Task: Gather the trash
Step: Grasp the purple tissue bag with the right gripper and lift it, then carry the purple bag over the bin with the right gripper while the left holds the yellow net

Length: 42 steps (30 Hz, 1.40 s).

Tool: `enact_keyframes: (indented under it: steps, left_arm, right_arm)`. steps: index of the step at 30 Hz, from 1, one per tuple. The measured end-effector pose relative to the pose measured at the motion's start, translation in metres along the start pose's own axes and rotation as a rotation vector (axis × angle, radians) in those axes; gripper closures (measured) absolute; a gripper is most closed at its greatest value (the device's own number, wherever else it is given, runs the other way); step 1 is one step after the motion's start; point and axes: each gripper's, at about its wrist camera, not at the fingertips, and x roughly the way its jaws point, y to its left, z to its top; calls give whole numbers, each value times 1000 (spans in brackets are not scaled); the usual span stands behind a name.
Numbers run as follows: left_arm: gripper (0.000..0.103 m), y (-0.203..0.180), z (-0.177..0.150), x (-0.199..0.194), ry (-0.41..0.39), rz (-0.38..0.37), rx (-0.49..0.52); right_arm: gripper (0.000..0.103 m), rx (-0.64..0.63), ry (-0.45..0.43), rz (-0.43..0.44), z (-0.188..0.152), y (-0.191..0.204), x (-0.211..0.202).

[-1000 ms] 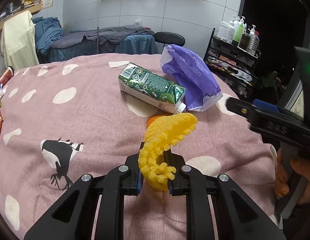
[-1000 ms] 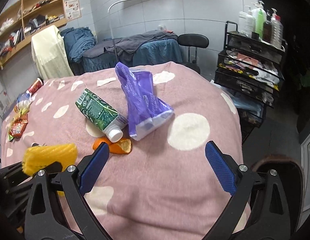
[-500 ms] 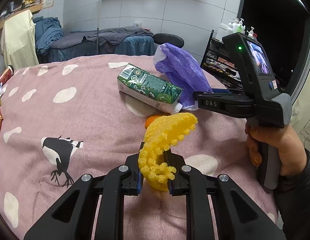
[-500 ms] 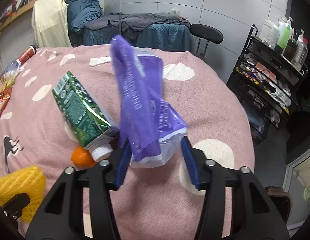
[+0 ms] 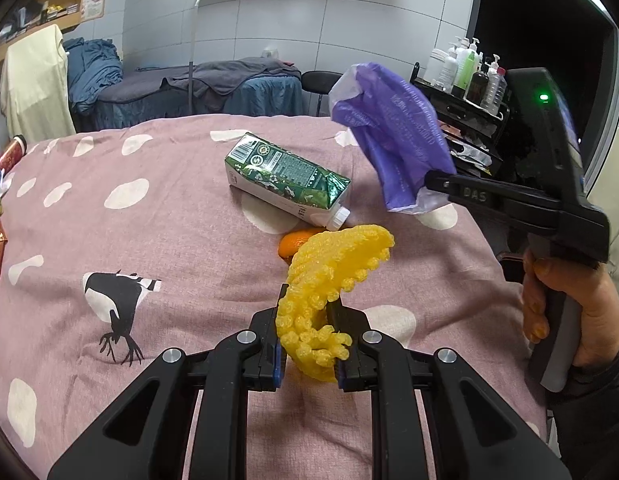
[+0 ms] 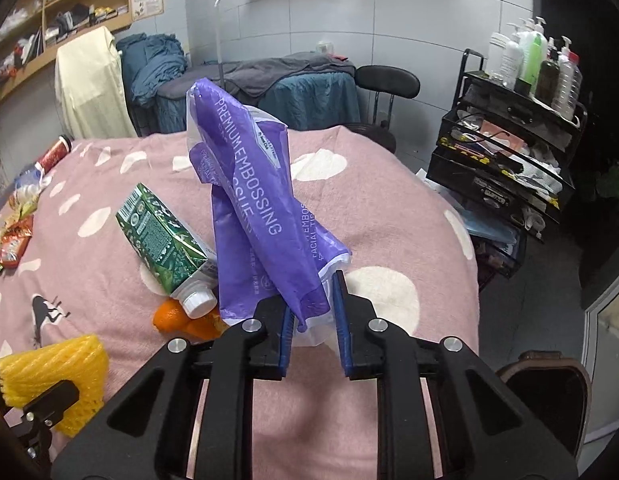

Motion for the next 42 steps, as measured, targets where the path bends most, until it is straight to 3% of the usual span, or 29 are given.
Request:
enact_keyframes:
  steps: [18,42]
  left_arm:
    - [85,-40,-4,-29,-58,-72,54]
    - [85,-120,-18,-38,-59,-216,203]
  right_arm:
    - [84,158,-139,20,-54,-45,-110]
    - [84,416,-151,-117,-138,-145,-164]
